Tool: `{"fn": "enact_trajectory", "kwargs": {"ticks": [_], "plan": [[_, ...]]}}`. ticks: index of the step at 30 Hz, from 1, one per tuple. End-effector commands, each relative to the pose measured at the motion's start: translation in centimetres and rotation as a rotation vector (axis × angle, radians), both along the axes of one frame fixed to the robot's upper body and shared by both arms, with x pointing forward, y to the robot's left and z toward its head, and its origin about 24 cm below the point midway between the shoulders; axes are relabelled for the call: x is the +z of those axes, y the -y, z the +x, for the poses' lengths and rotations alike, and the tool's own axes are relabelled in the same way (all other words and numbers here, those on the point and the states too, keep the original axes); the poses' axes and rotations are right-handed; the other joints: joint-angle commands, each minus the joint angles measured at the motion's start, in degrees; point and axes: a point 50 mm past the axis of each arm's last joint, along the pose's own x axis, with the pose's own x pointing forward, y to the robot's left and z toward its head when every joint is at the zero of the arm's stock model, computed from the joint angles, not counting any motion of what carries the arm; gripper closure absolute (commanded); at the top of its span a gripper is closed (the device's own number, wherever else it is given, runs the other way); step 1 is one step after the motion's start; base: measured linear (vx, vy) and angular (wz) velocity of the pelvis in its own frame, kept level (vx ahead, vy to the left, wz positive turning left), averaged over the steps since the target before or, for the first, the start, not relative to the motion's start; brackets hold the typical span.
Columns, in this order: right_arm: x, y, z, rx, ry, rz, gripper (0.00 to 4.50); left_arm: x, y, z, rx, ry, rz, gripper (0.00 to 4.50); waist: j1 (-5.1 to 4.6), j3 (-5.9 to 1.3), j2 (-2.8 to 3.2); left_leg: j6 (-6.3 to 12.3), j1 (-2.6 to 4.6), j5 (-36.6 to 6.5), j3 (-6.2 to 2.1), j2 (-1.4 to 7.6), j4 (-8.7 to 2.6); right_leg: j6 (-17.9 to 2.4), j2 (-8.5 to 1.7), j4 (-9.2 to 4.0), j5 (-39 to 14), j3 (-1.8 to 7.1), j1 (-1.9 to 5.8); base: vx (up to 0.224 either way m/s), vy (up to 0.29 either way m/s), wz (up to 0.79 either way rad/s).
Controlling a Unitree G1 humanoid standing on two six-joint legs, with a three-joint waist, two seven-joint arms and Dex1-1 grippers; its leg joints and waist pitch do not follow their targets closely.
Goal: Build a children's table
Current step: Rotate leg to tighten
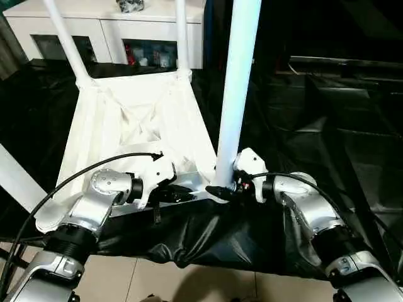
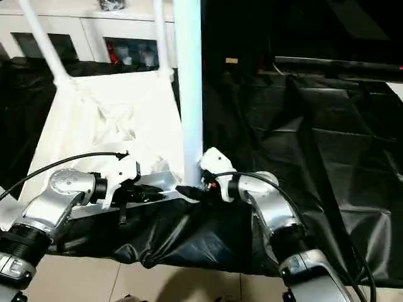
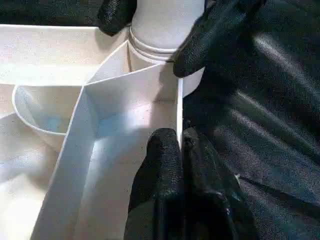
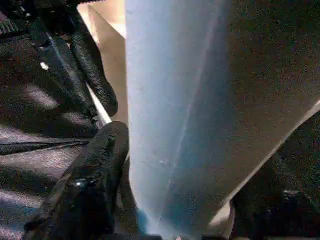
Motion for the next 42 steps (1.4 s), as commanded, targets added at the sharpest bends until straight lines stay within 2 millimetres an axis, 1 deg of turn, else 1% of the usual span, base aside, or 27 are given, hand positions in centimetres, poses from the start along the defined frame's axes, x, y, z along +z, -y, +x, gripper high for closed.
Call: {"fn": "enact_trajectory", "kwargs": {"ticks": [1,6,9,11,12,13,14,15,16,17,18,19,20,21,22,23,25,26,29,31,32,33,36,37,39,40,42], "plan": [[0.5,0.1,0.5,0.000,0.014,0.009,1.70,-0.8,-0.1,-0.6,0.000,-0.043,-0.014,4.50,0.07,-3.55,-0.30,1.75,0.17,-14.06,-0.58,2.19,-3.76,-12.43,-3.65,-3.47,-16.33,2.51,2.76,0.000,0.000,0.00],[0.2,0.0,0.5,0.013,-0.010,0.017,1.88,-0.5,0.0,-0.5,0.022,-0.051,-0.041,4.50,-0.11,-3.59,-0.27,1.82,0.14,-13.44,-0.56,2.24,-3.72,-12.79,-3.60,-3.31,-15.15,2.54,2.76,0.000,0.000,0.00],[-0.5,-0.1,0.6,-0.070,-0.026,0.012,1.90,-0.4,0.9,0.5,0.147,0.003,-0.055,4.50,-0.15,-3.54,-0.27,1.99,0.14,-13.30,-0.55,2.20,-3.68,-13.06,-3.58,-3.32,-14.74,2.54,2.75,0.000,0.000,0.00],[-1.0,-0.4,0.8,-0.163,-0.025,0.013,1.91,-0.5,1.8,1.1,0.246,0.013,-0.058,4.50,-0.42,-3.25,-0.44,1.34,0.20,-14.21,-0.53,2.19,-3.80,-12.59,-3.57,-3.57,-16.83,2.65,2.53,0.000,0.000,0.00],[-1.3,-0.6,0.9,-0.208,-0.024,0.016,1.91,-0.6,2.2,1.4,0.290,0.010,-0.055,4.50,-0.29,-3.27,-0.47,1.07,0.37,-14.78,-0.62,2.03,-3.76,-11.77,-3.71,-3.93,-19.61,2.59,2.58,0.000,0.000,0.00],[-2.0,-1.4,0.9,-0.330,-0.037,0.029,1.91,-0.8,3.8,1.4,0.313,0.014,-0.062,4.50,-0.48,-3.14,-0.59,0.70,0.26,-15.41,-0.66,2.07,-3.82,-10.67,-3.76,-4.21,-22.08,2.64,2.46,0.000,0.000,0.00],[-2.4,-1.8,0.9,-0.390,-0.042,0.032,1.91,-0.9,4.6,1.4,0.319,0.018,-0.065,4.50,-0.48,-3.14,-0.59,0.70,0.26,-15.41,-0.66,2.07,-3.82,-10.67,-3.76,-4.21,-22.08,2.64,2.46,0.000,0.000,0.00],[-2.9,-2.5,0.8,-0.469,-0.053,0.032,1.93,-1.1,5.7,1.2,0.310,0.020,-0.072,4.50,-0.74,-3.02,-0.35,0.04,0.21,-15.66,-0.80,1.96,-4.02,-9.99,-3.56,-4.28,-23.20,2.57,2.28,0.000,0.000,0.00],[-3.5,-3.4,0.8,-0.562,-0.064,0.027,1.93,-1.4,7.1,0.9,0.296,0.017,-0.079,4.50,-1.09,-3.09,-0.47,-0.26,0.29,-16.27,-0.88,1.86,-4.01,-9.29,-3.62,-4.50,-24.30,2.50,2.27,0.000,0.000,0.00],[-3.5,-3.4,0.8,-0.569,-0.064,0.027,1.93,-1.4,7.2,0.9,0.296,0.017,-0.080,4.50,-1.25,-3.17,-0.55,-0.07,0.31,-16.66,-0.86,1.71,-3.91,-8.72,-3.61,-4.66,-25.35,2.47,2.19,0.000,0.000,0.00],[-3.5,-4.6,0.7,-0.602,-0.072,0.049,1.93,-1.6,8.3,0.8,0.297,0.024,-0.078,4.50,-1.14,-3.11,0.11,0.14,0.39,-17.17,-0.93,1.61,-3.91,-8.46,-3.67,-4.78,-25.98,2.46,2.11,0.000,0.000,0.00],[-3.5,-4.6,0.7,-0.602,-0.072,0.049,1.93,-1.6,8.3,0.8,0.297,0.024,-0.078,4.50,-1.43,-3.05,-0.14,0.54,0.34,-18.07,-0.83,1.51,-3.87,-7.76,-3.55,-5.13,-27.32,2.46,1.88,0.000,0.000,0.00],[-3.2,-5.7,0.6,-0.563,-0.060,0.072,1.93,-1.7,9.0,0.7,0.284,0.036,-0.071,4.50,-1.36,-2.96,0.23,0.79,0.40,-19.30,-0.98,1.48,-3.99,-6.88,-3.60,-5.33,-29.51,2.33,1.80,0.000,0.000,0.00],[-2.8,-6.5,0.5,-0.529,-0.043,0.083,1.93,-1.7,9.4,0.7,0.274,0.049,-0.067,4.50,-1.48,-2.97,0.26,0.79,0.50,-20.58,-1.05,1.45,-3.96,-5.82,-3.50,-5.64,-31.40,2.19,1.66,0.000,0.000,0.00],[-2.3,-7.2,0.5,-0.481,-0.029,0.115,1.93,-1.6,9.7,0.6,0.257,0.059,-0.067,4.50,-1.47,-3.04,0.27,0.77,0.54,-20.93,-1.12,1.50,-4.00,-5.52,-3.56,-5.73,-31.74,2.18,1.63,0.000,0.000,0.00],[-2.1,-7.4,0.4,-0.466,-0.028,0.134,1.60,-1.6,9.8,0.6,0.255,0.061,-0.067,4.50,-1.45,-3.21,0.45,0.74,0.56,-20.95,-1.20,1.55,-4.04,-5.43,-3.60,-5.68,-30.83,2.22,1.66,0.000,0.000,0.00],[-1.8,-7.4,0.5,-0.450,-0.033,0.171,1.29,-1.4,9.7,0.7,0.268,0.074,-0.073,4.50,-1.53,-3.23,0.40,0.89,0.29,-20.55,-1.23,1.64,-4.22,-5.83,-3.48,-5.50,-28.91,2.20,1.79,0.000,0.000,0.00],[-1.5,-7.2,0.5,-0.442,-0.030,0.186,1.29,-1.3,9.6,0.8,0.270,0.084,-0.076,4.50,-1.57,-3.22,0.44,1.11,0.23,-21.17,-1.26,1.70,-4.32,-6.11,-3.41,-5.40,-27.97,2.17,1.85,0.000,0.000,0.00],[-1.1,-5.7,0.8,-0.397,0.009,0.177,0.91,-1.1,8.6,0.8,0.236,0.099,-0.083,4.50,-1.57,-3.28,0.42,1.51,0.02,-20.93,-1.28,1.80,-4.44,-6.87,-3.49,-5.26,-25.68,2.21,2.03,0.000,0.000,0.00],[-1.1,-3.8,1.2,-0.366,0.046,0.134,0.84,-1.0,7.6,0.4,0.184,0.094,-0.090,4.50,-1.39,-3.43,0.30,1.95,0.02,-20.41,-1.17,1.84,-4.32,-7.81,-3.65,-5.17,-24.44,2.27,2.12,0.000,0.000,0.00],[-1.1,-3.8,1.2,-0.366,0.046,0.134,0.75,-1.0,7.6,0.4,0.184,0.094,-0.090,4.50,-1.42,-3.43,0.30,2.13,-0.09,-20.06,-1.11,1.82,-4.28,-8.14,-3.62,-5.04,-23.77,2.28,2.18,0.000,0.000,0.00],[-1.1,-3.1,1.3,-0.355,0.053,0.117,0.75,-1.0,7.2,0.3,0.171,0.086,-0.089,4.50,-1.38,-3.39,0.36,2.31,-0.04,-19.55,-0.99,1.82,-4.25,-8.64,-3.62,-5.04,-23.07,2.34,2.10,0.000,0.000,0.00],[-1.0,-0.6,0.6,-0.151,0.004,0.055,0.75,-1.0,5.2,-0.4,0.078,0.065,-0.077,4.50,-1.08,-3.64,0.46,3.48,-0.09,-17.75,-0.79,1.88,-4.01,-10.25,-3.60,-4.72,-19.88,2.36,2.41,0.000,0.000,0.00],[-0.9,-0.4,0.5,-0.120,-0.003,0.047,0.75,-1.0,5.0,-0.4,0.066,0.065,-0.075,4.50,-0.80,-3.72,0.54,4.08,-0.05,-16.65,-0.69,1.99,-3.89,-11.00,-3.51,-4.43,-17.60,2.36,2.45,0.000,0.000,0.00],[-0.8,0.3,0.0,-0.020,-0.022,0.022,0.75,-0.7,4.2,-0.4,0.041,0.057,-0.088,4.50,-0.42,-3.75,0.69,4.49,0.13,-15.53,-0.40,2.12,-3.81,-12.00,-3.36,-4.25,-15.57,2.26,2.48,0.000,0.000,0.00],[-0.7,0.5,-0.2,0.012,-0.028,0.018,0.75,-0.6,4.0,-0.4,0.030,0.057,-0.098,4.50,-0.11,-3.87,0.63,4.65,-0.12,-14.09,-0.46,2.26,-3.78,-12.29,-3.36,-3.88,-14.30,2.15,2.75,0.000,0.000,0.00],[-0.6,0.7,-0.6,0.071,-0.048,0.015,0.75,-0.3,3.7,-0.5,0.012,0.047,-0.114,4.50,0.22,-3.90,0.74,4.74,-0.08,-13.09,-0.41,2.44,-3.75,-12.82,-3.39,-3.64,-12.74,2.21,2.61,0.000,0.000,0.00]]}}
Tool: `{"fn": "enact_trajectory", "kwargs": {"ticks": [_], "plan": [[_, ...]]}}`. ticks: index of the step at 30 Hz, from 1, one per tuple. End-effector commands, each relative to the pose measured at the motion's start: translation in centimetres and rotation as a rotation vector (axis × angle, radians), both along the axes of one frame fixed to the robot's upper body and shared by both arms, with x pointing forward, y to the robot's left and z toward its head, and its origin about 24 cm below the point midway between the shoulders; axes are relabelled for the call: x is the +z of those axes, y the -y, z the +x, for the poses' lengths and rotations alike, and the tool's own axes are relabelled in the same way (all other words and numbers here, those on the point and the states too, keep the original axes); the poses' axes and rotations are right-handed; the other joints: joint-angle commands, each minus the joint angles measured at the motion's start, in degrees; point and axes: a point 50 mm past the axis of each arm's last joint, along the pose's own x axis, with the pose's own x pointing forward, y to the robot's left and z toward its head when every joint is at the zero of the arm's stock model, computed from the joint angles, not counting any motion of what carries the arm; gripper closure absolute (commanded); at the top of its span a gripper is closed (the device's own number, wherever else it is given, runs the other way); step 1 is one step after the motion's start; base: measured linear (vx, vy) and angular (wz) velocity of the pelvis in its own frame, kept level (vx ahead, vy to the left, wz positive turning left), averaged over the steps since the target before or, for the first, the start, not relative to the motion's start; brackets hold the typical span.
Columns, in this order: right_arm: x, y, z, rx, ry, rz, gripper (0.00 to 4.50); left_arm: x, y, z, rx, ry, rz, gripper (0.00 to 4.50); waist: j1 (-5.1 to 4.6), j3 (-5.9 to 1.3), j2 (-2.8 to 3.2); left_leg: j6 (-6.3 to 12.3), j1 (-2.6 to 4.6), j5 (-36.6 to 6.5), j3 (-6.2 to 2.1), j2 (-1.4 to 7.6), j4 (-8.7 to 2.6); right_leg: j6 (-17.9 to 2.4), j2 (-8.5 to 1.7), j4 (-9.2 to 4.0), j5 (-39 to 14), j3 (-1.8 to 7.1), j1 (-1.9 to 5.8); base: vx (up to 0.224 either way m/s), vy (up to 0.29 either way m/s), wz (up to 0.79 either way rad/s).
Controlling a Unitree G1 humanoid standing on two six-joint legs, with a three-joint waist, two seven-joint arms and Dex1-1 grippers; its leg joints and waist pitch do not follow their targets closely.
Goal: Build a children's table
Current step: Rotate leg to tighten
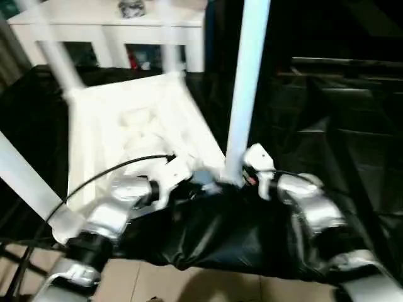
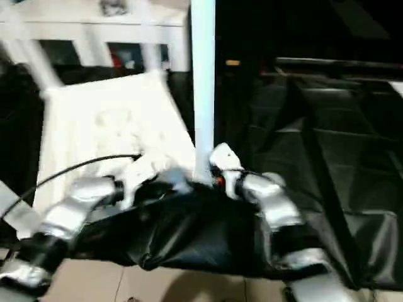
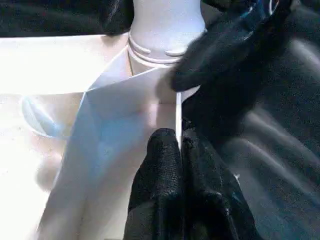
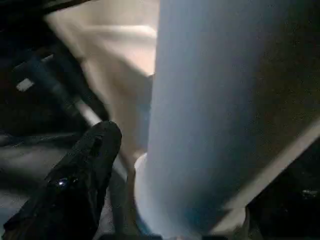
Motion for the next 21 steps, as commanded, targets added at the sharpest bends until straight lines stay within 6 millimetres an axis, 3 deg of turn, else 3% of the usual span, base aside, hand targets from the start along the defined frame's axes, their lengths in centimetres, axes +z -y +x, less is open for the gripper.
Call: {"fn": "enact_trajectory", "kwargs": {"ticks": [1,3,5,7,13,21], "plan": [[-0.1,-0.7,-1.0,0.139,-0.047,0.005,0.75,0.6,0.5,-0.3,-0.066,-0.007,-0.082,4.50,0.03,-3.04,-0.47,4.60,0.02,-13.16,-0.40,2.37,-3.49,-13.30,-3.42,-3.29,-12.66,2.36,2.66,0.000,0.000,0.00],[-0.1,-0.5,-1.4,0.208,-0.077,-0.001,0.75,0.9,0.0,-0.5,-0.099,-0.027,-0.086,4.50,0.14,-3.09,-0.82,4.56,0.06,-13.70,-0.36,2.33,-3.47,-13.20,-3.45,-3.36,-13.76,2.33,2.74,0.000,0.000,0.00],[-0.2,-0.3,-1.7,0.271,-0.097,-0.016,0.75,1.1,-0.6,-0.6,-0.127,-0.035,-0.072,4.50,0.31,-2.98,-0.57,4.45,0.12,-14.21,-0.42,2.40,-3.56,-13.14,-3.47,-3.39,-14.87,2.32,2.60,0.000,0.000,0.00],[-0.3,-0.2,-2.1,0.317,-0.113,-0.030,0.75,1.1,-1.1,-0.7,-0.146,-0.042,-0.062,4.50,0.33,-2.96,-0.69,4.13,0.12,-14.49,-0.43,2.42,-3.64,-12.96,-3.55,-3.47,-15.70,2.39,2.59,0.000,0.000,0.00],[-0.4,-0.4,-2.6,0.376,-0.137,-0.036,1.32,1.2,-2.0,-0.8,-0.165,-0.058,-0.047,4.50,0.41,-3.05,-0.73,3.39,0.18,-14.14,-0.45,2.42,-3.65,-12.96,-3.59,-3.40,-15.62,2.47,2.66,0.000,0.000,0.00],[-0.2,-0.9,-3.0,0.417,-0.150,-0.001,1.84,1.0,-2.4,-1.2,-0.191,-0.096,-0.055,4.50,0.44,-3.12,-0.27,3.23,0.18,-13.96,-0.50,2.45,-3.68,-13.62,-3.51,-3.23,-13.79,2.40,2.71,0.000,0.000,0.00]]}}
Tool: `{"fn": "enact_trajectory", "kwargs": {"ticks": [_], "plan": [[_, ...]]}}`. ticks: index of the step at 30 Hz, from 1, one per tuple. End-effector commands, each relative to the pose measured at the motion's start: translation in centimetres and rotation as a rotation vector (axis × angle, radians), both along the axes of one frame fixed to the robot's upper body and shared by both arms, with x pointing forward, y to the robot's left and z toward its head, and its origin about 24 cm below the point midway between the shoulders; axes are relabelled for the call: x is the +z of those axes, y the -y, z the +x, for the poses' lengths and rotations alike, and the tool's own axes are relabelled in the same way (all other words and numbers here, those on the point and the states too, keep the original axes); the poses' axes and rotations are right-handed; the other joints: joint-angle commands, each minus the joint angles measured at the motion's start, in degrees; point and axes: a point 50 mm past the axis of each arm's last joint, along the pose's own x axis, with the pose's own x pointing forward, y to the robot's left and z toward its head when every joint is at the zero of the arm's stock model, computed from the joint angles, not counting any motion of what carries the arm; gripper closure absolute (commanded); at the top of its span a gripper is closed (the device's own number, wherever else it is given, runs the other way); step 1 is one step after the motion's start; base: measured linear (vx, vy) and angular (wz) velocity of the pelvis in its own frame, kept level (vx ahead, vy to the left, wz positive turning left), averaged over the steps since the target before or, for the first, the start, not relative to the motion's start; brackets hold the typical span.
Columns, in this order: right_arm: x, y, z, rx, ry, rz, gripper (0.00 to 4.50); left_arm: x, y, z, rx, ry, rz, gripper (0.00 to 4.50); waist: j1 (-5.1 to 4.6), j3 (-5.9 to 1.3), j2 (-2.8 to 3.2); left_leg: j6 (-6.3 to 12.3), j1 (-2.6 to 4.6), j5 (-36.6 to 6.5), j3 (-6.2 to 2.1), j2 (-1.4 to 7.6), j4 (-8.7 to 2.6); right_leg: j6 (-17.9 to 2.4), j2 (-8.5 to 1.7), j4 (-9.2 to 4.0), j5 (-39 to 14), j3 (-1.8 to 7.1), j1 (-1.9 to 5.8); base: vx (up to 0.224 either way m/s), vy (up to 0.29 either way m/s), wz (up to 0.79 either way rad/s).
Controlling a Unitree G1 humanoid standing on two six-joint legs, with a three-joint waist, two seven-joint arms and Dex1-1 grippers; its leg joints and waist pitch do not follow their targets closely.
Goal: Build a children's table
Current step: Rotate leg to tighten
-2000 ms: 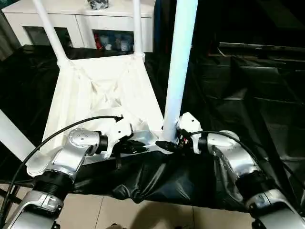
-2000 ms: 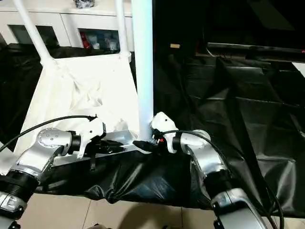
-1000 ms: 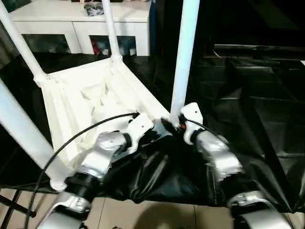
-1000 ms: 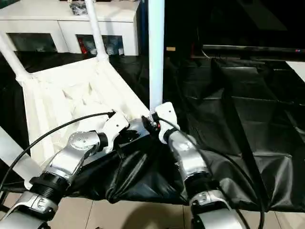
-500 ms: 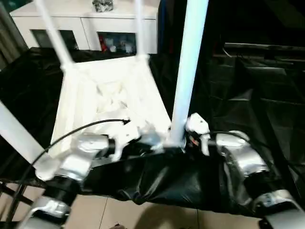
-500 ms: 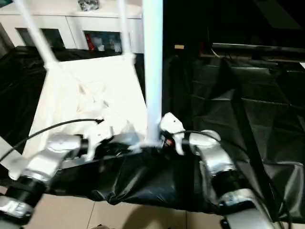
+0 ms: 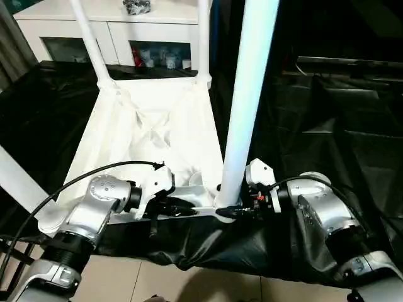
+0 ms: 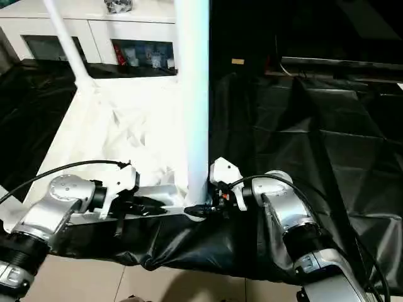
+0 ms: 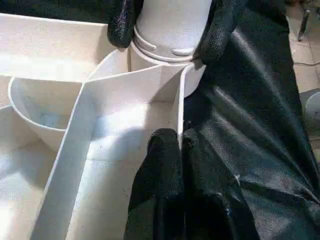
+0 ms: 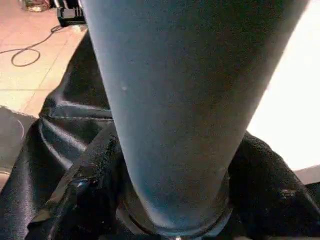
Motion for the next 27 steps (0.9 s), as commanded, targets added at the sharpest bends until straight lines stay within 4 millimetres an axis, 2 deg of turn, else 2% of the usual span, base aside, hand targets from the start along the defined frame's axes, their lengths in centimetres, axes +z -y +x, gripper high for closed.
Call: {"fn": "enact_trajectory", "kwargs": {"ticks": [1,3,5,7,8,9,10,11,12,13,14,15,17,18,20,21,22,23,25,27], "plan": [[-0.6,-1.0,-1.1,0.095,-0.049,0.005,1.85,0.8,0.6,0.2,-0.005,0.021,-0.062,4.50,0.13,-3.25,-0.15,3.11,0.29,-14.24,-0.54,2.45,-3.73,-13.62,-3.48,-3.26,-13.87,2.37,2.79,0.000,0.000,0.00],[-0.7,-1.1,-1.1,0.088,-0.048,0.015,1.87,0.8,0.6,0.2,0.004,0.020,-0.067,4.50,0.10,-3.25,-0.13,2.91,0.31,-14.55,-0.56,2.44,-3.76,-13.64,-3.47,-3.28,-14.13,2.36,2.80,0.000,0.000,0.00],[-0.7,-1.3,-1.2,0.052,-0.043,0.045,1.89,0.8,0.9,0.6,0.048,0.036,-0.071,4.50,0.17,-3.24,0.24,2.66,0.36,-14.88,-0.57,2.45,-3.73,-13.64,-3.51,-3.33,-14.04,2.41,2.80,0.000,0.000,0.00],[-1.0,-1.8,-0.8,-0.071,-0.019,0.088,1.89,0.8,1.4,1.7,0.151,0.103,-0.065,4.50,0.18,-3.18,0.18,2.58,0.32,-14.94,-0.54,2.39,-3.74,-13.52,-3.45,-3.47,-13.85,2.43,2.74,0.000,0.000,0.00],[-1.1,-2.0,-0.6,-0.117,-0.012,0.096,1.90,0.8,1.6,2.1,0.190,0.130,-0.062,4.50,0.02,-3.06,0.07,2.06,0.35,-15.51,-0.63,2.27,-3.90,-12.98,-3.48,-3.70,-15.50,2.41,2.76,0.000,0.000,0.00],[-1.3,-2.3,-0.3,-0.188,0.009,0.100,1.90,0.8,1.9,2.6,0.250,0.154,-0.063,4.50,0.06,-3.10,0.24,1.67,0.49,-16.11,-0.71,2.22,-3.88,-12.67,-3.54,-3.72,-16.75,2.35,2.77,0.000,0.000,0.00],[-1.5,-2.8,0.1,-0.272,0.042,0.106,1.91,0.8,2.4,3.0,0.301,0.170,-0.074,4.50,-0.28,-2.98,0.37,0.84,0.45,-16.90,-0.79,2.12,-3.94,-11.65,-3.63,-4.02,-19.26,2.37,2.65,0.000,0.000,0.00],[-1.6,-3.1,0.4,-0.335,0.058,0.108,1.92,0.8,2.8,3.2,0.332,0.179,-0.077,4.50,-0.48,-2.85,0.27,0.45,0.58,-17.77,-0.78,2.03,-4.00,-11.13,-3.61,-4.30,-20.99,2.38,2.48,0.000,0.000,0.00],[-1.7,-3.4,0.9,-0.432,0.083,0.118,1.92,0.8,3.4,3.4,0.362,0.189,-0.082,4.50,-0.67,-2.87,0.45,-0.16,0.69,-18.82,-1.05,1.81,-4.01,-10.00,-3.70,-4.48,-24.15,2.19,2.64,0.000,0.000,0.00],[-1.7,-3.9,1.2,-0.504,0.090,0.144,1.93,0.8,4.0,3.5,0.382,0.193,-0.089,4.50,-1.00,-2.84,0.32,-0.31,0.54,-18.93,-1.15,1.84,-4.14,-9.03,-3.81,-4.73,-25.57,2.18,2.63,0.000,0.000,0.00],[-2.0,-4.7,1.7,-0.655,0.064,0.157,1.93,0.8,5.1,3.6,0.428,0.199,-0.100,4.50,-1.18,-2.82,0.44,-0.37,0.49,-19.09,-1.18,1.84,-4.12,-8.78,-3.81,-4.76,-26.01,2.20,2.61,0.000,0.000,0.00],[-2.0,-4.7,1.7,-0.655,0.064,0.157,1.93,0.8,5.1,3.6,0.428,0.199,-0.100,4.50,-1.69,-2.68,0.53,-0.49,0.58,-19.63,-1.17,1.76,-4.20,-8.27,-3.65,-5.06,-27.12,2.16,2.31,0.000,0.000,0.00],[-2.3,-5.4,1.9,-0.756,0.059,0.153,1.94,0.7,6.1,3.6,0.458,0.203,-0.108,4.50,-2.04,-2.83,0.53,0.59,0.34,-18.47,-1.21,1.55,-4.03,-7.68,-3.61,-5.09,-27.27,2.13,2.44,0.000,0.000,0.00],[-2.4,-6.1,1.8,-0.793,0.056,0.154,1.94,0.8,6.8,3.7,0.485,0.216,-0.114,4.50,-1.97,-2.83,0.85,0.89,0.36,-18.24,-1.18,1.52,-3.97,-7.66,-3.59,-5.10,-27.20,2.14,2.35,0.000,0.000,0.00],[-2.3,-6.7,1.7,-0.811,0.049,0.167,1.94,0.7,7.4,3.7,0.502,0.227,-0.117,4.50,-1.92,-3.05,0.94,1.64,0.32,-16.94,-1.08,1.50,-3.84,-7.86,-3.57,-5.00,-25.60,2.20,2.41,0.000,0.000,0.00],[-2.2,-7.0,1.6,-0.800,0.050,0.179,1.94,0.7,7.9,3.6,0.496,0.237,-0.117,4.50,-1.94,-3.10,0.86,2.30,0.05,-15.85,-0.95,1.56,-3.81,-8.18,-3.48,-4.91,-23.50,2.29,2.46,0.000,0.000,0.00],[-2.1,-7.2,1.4,-0.789,0.056,0.190,1.59,0.3,8.4,3.2,0.467,0.237,-0.112,4.50,-1.76,-3.27,1.16,2.68,0.15,-14.95,-0.89,1.61,-3.70,-8.76,-3.42,-4.70,-21.07,2.30,2.44,0.000,0.000,0.00],[-2.1,-7.2,1.4,-0.786,0.058,0.192,1.24,0.2,8.5,3.1,0.457,0.237,-0.110,4.50,-1.78,-3.32,1.11,3.21,-0.05,-14.25,-0.84,1.56,-3.63,-9.49,-3.38,-4.42,-18.93,2.33,2.59,0.000,0.000,0.00],[-2.1,-7.1,1.4,-0.790,0.057,0.198,1.15,0.1,8.6,3.0,0.454,0.240,-0.105,4.50,-1.75,-3.37,1.19,3.57,-0.12,-13.90,-0.81,1.58,-3.62,-9.76,-3.38,-4.34,-18.02,2.29,2.67,0.000,0.000,0.00],[-1.9,-6.4,1.5,-0.777,0.086,0.173,1.02,-0.1,8.5,2.9,0.453,0.242,-0.098,4.50,-1.74,-3.30,1.35,3.67,-0.07,-14.48,-0.80,1.58,-3.66,-9.69,-3.47,-4.54,-19.44,2.20,2.66,0.000,0.000,0.00]]}}
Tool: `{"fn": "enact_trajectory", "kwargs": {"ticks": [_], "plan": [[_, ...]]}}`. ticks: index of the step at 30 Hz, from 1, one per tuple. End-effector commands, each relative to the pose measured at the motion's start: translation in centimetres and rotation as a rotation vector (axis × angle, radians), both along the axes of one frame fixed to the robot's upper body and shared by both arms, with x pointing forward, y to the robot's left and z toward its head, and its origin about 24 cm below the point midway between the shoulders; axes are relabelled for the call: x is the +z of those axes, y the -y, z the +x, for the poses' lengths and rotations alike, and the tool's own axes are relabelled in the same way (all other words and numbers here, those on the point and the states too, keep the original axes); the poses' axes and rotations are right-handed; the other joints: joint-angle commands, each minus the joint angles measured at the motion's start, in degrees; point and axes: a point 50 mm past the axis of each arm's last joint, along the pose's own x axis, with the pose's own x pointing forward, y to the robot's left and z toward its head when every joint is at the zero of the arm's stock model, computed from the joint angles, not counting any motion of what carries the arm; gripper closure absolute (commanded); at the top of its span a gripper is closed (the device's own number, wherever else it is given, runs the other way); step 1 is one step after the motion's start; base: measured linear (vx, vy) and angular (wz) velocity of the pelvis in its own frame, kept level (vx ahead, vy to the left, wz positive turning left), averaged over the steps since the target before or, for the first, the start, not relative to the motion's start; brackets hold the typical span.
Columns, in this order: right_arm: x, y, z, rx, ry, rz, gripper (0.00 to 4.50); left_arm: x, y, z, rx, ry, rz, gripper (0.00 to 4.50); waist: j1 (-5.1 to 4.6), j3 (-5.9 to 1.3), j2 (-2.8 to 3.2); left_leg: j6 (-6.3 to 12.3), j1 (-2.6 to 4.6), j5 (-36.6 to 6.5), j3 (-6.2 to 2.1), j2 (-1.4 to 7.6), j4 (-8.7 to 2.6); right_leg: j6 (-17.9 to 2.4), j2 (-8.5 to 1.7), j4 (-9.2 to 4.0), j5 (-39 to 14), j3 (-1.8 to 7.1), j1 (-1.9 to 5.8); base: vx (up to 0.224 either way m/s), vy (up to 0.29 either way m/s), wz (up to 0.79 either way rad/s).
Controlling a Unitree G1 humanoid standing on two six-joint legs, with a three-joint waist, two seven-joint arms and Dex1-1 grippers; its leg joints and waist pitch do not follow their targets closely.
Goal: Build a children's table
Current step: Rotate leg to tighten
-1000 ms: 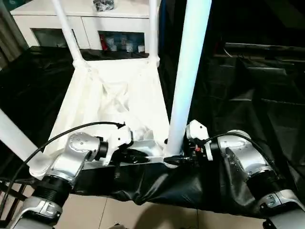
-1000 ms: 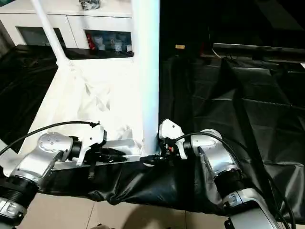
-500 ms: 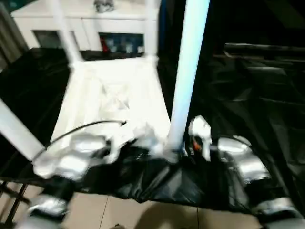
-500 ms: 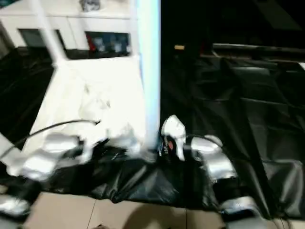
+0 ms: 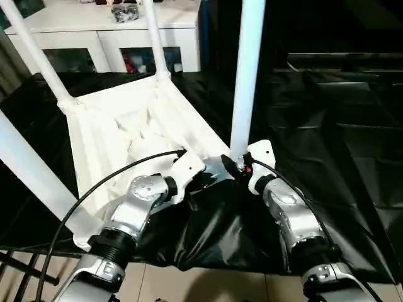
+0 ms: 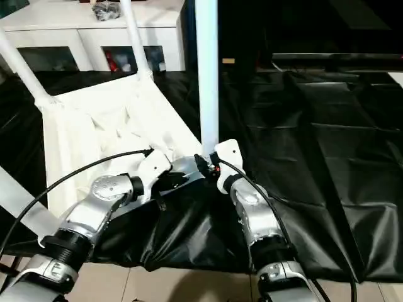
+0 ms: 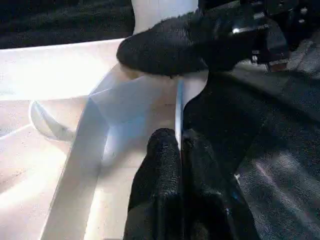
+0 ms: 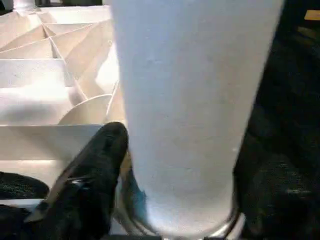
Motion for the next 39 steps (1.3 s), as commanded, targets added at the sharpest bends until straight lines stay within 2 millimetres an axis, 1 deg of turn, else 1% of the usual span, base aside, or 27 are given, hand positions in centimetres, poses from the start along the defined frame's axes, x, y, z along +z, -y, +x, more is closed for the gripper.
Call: {"fn": "enact_trajectory", "kwargs": {"ticks": [1,5,6,8,9,10,11,12,13,14,15,16,17,18,19,21,23,24,26,27,29,30,31,34,36,37,39], "plan": [[-0.3,-4.0,-1.4,0.203,-0.013,0.021,0.89,0.7,1.9,0.1,0.025,0.054,-0.070,4.50,0.03,-2.89,-1.00,3.52,-0.13,-14.93,-0.74,1.73,-3.60,-9.76,-3.48,-4.55,-20.30,2.16,2.52,0.000,0.000,0.00],[0.0,-2.1,-1.3,0.241,0.008,-0.040,0.67,0.4,1.3,0.0,0.017,0.053,-0.053,4.50,0.03,-2.93,-1.08,3.39,-0.15,-15.46,-0.81,1.78,-3.68,-9.36,-3.41,-4.49,-20.29,2.17,2.63,0.000,0.000,0.00],[0.0,-1.8,-1.4,0.255,0.009,-0.047,0.44,0.4,1.3,0.0,0.015,0.054,-0.051,4.50,0.05,-2.94,-1.12,3.46,-0.11,-15.28,-0.78,1.83,-3.68,-9.41,-3.41,-4.52,-20.00,2.19,2.56,0.000,0.000,0.00],[0.6,1.0,-2.5,0.392,0.011,-0.074,0.44,0.4,0.4,0.0,-0.004,0.057,-0.041,4.50,0.29,-2.93,-1.28,4.23,-0.14,-14.99,-0.68,1.82,-3.52,-9.42,-3.28,-4.47,-18.81,2.19,2.70,0.000,0.000,0.00],[0.7,1.4,-2.7,0.407,0.010,-0.074,0.44,0.3,0.3,0.0,-0.009,0.057,-0.040,4.50,0.53,-2.92,-1.55,5.22,-0.32,-14.65,-0.64,1.80,-3.40,-8.96,-3.29,-4.44,-18.03,2.24,2.95,0.000,0.000,0.00],[1.2,3.1,-3.4,0.465,0.005,-0.073,0.44,0.3,-0.3,0.0,-0.028,0.053,-0.032,4.50,0.55,-2.93,-1.63,6.00,-0.59,-13.86,-0.71,1.82,-3.39,-8.71,-3.43,-4.37,-18.09,2.26,3.10,0.000,0.000,0.00],[1.5,4.0,-3.8,0.485,0.002,-0.075,0.44,0.2,-0.6,0.0,-0.037,0.053,-0.026,4.50,0.56,-2.97,-2.04,6.59,-0.60,-13.51,-0.61,1.80,-3.21,-8.50,-3.33,-4.51,-18.79,2.19,3.04,0.000,0.000,0.00],[1.9,5.5,-4.3,0.507,-0.004,-0.084,0.44,0.2,-1.1,-0.1,-0.061,0.053,-0.023,4.50,0.56,-2.97,-2.04,6.59,-0.60,-13.51,-0.61,1.80,-3.21,-8.50,-3.33,-4.51,-18.79,2.19,3.04,0.000,0.000,0.00],[2.1,6.2,-4.6,0.515,-0.007,-0.089,0.44,0.2,-1.3,-0.1,-0.075,0.052,-0.024,4.50,0.87,-2.90,-2.04,7.21,-0.73,-12.72,-0.61,1.71,-3.06,-7.84,-3.47,-4.64,-20.39,2.19,3.02,0.000,0.000,0.00],[2.5,7.7,-4.9,0.513,-0.017,-0.094,0.44,0.2,-1.8,-0.2,-0.099,0.045,-0.018,4.50,0.70,-2.90,-2.32,7.15,-1.03,-12.17,-0.62,1.53,-3.03,-7.52,-3.51,-4.76,-22.12,1.99,3.15,0.000,0.000,0.00],[2.6,8.1,-5.0,0.510,-0.020,-0.096,0.44,0.2,-1.9,-0.2,-0.107,0.044,-0.016,4.50,0.91,-2.84,-2.25,7.11,-0.79,-12.39,-0.63,1.60,-3.03,-7.15,-3.47,-5.00,-23.32,1.95,2.94,0.000,0.000,0.00],[3.5,11.0,-5.4,0.472,-0.038,-0.105,0.44,0.3,-2.6,-0.5,-0.173,0.036,-0.027,4.50,0.72,-2.74,-2.48,6.93,-0.66,-12.91,-0.53,1.52,-3.02,-6.85,-3.30,-5.23,-25.37,1.90,2.65,0.000,0.000,0.00],[3.5,11.2,-5.4,0.464,-0.039,-0.108,0.44,0.4,-2.7,-0.5,-0.181,0.035,-0.031,4.50,0.96,-2.72,-2.36,6.91,-0.54,-13.04,-0.58,1.52,-3.06,-6.48,-3.35,-5.43,-26.46,1.87,2.69,0.000,0.000,0.00],[3.7,12.0,-5.4,0.442,-0.041,-0.113,0.44,0.5,-2.8,-0.6,-0.203,0.035,-0.039,4.50,1.12,-2.81,-2.56,6.57,-0.15,-13.28,-0.48,1.80,-2.97,-6.49,-3.32,-5.35,-27.00,2.04,2.20,0.000,0.000,0.00],[4.2,14.1,-5.1,0.344,-0.041,-0.130,0.44,1.0,-2.7,-1.0,-0.285,0.017,-0.102,4.50,1.14,-2.73,-2.62,6.23,-0.18,-12.85,-0.40,1.80,-3.01,-7.04,-3.42,-5.33,-26.47,2.09,2.26,0.000,0.000,0.00],[4.5,15.1,-4.9,0.283,-0.039,-0.137,0.44,1.3,-2.6,-1.3,-0.340,0.014,-0.132,4.50,1.21,-2.62,-2.53,5.97,-0.23,-13.21,-0.48,1.91,-3.19,-7.48,-3.29,-5.15,-25.89,1.95,2.19,0.000,0.000,0.00],[4.7,16.1,-4.4,0.177,-0.032,-0.147,0.44,1.7,-2.2,-1.7,-0.428,0.016,-0.162,4.50,1.22,-2.71,-2.68,5.82,-0.23,-13.02,-0.42,1.91,-3.11,-7.97,-3.29,-4.90,-24.82,1.95,2.21,0.000,0.000,0.00],[4.7,16.2,-4.2,0.144,-0.029,-0.147,0.44,1.8,-1.9,-1.9,-0.460,0.020,-0.169,4.50,1.27,-2.71,-2.63,5.66,-0.17,-12.44,-0.37,1.91,-3.11,-8.51,-3.38,-4.85,-24.05,1.96,2.12,0.000,0.000,0.00],[4.6,16.2,-3.8,0.108,-0.024,-0.151,0.44,1.9,-1.7,-2.0,-0.494,0.031,-0.170,4.50,1.83,-3.04,-2.36,5.84,0.38,-11.99,0.02,2.05,-2.74,-9.66,-3.25,-4.59,-21.23,2.14,1.87,0.000,0.000,0.00],[4.6,15.9,-3.6,0.092,-0.013,-0.150,0.44,2.0,-1.6,-2.0,-0.526,0.048,-0.161,4.50,2.03,-3.09,-2.12,6.00,0.37,-11.32,-0.03,2.19,-2.76,-10.03,-3.29,-4.48,-20.03,2.20,1.81,0.000,0.000,0.00],[4.5,14.3,-3.3,0.111,0.007,-0.120,0.44,2.0,-1.7,-1.6,-0.540,0.081,-0.128,4.50,2.21,-3.28,-2.21,6.51,-0.09,-9.85,0.14,2.09,-2.57,-10.50,-3.19,-3.90,-16.26,2.10,2.12,0.000,0.000,0.00],[4.5,14.3,-3.3,0.111,0.007,-0.120,0.44,2.0,-1.7,-1.6,-0.540,0.081,-0.128,4.50,2.21,-3.28,-2.21,6.51,-0.09,-9.85,0.14,2.09,-2.57,-10.50,-3.19,-3.90,-16.26,2.10,2.12,0.000,0.000,0.00],[4.4,13.3,-3.2,0.126,0.014,-0.088,0.44,2.0,-2.3,-1.4,-0.543,0.094,-0.101,4.50,2.66,-3.43,-2.12,6.88,-0.34,-8.42,0.06,2.19,-2.51,-10.49,-3.34,-3.55,-14.54,2.07,2.33,0.000,0.000,0.00],[4.2,12.1,-3.0,0.132,0.029,-0.067,0.44,2.1,-3.4,-1.2,-0.534,0.098,-0.076,4.50,2.93,-3.59,-2.08,6.93,-0.40,-7.27,-0.02,2.32,-2.52,-10.81,-3.48,-3.01,-12.18,2.04,2.38,0.000,0.000,0.00],[4.1,11.1,-2.7,0.116,0.042,-0.041,0.44,2.3,-4.3,-1.1,-0.503,0.107,-0.071,4.50,2.97,-3.52,-2.24,6.41,-0.48,-7.35,0.02,2.33,-2.58,-11.04,-3.56,-2.89,-12.31,2.10,2.42,0.000,0.000,0.00],[4.1,10.0,-2.2,0.083,0.060,-0.007,0.36,2.7,-5.4,-1.1,-0.461,0.115,-0.088,4.06,2.95,-3.54,-2.91,6.31,-0.52,-7.26,0.06,2.33,-2.62,-10.97,-3.59,-2.88,-12.37,2.08,2.48,0.000,0.000,0.00],[4.1,9.5,-1.9,0.066,0.067,0.008,0.36,2.8,-6.0,-1.3,-0.444,0.108,-0.095,3.95,2.70,-3.49,-2.48,5.40,-0.91,-7.15,-0.08,2.28,-2.68,-10.84,-3.61,-2.54,-12.73,2.06,2.51,0.000,0.000,0.00]]}}
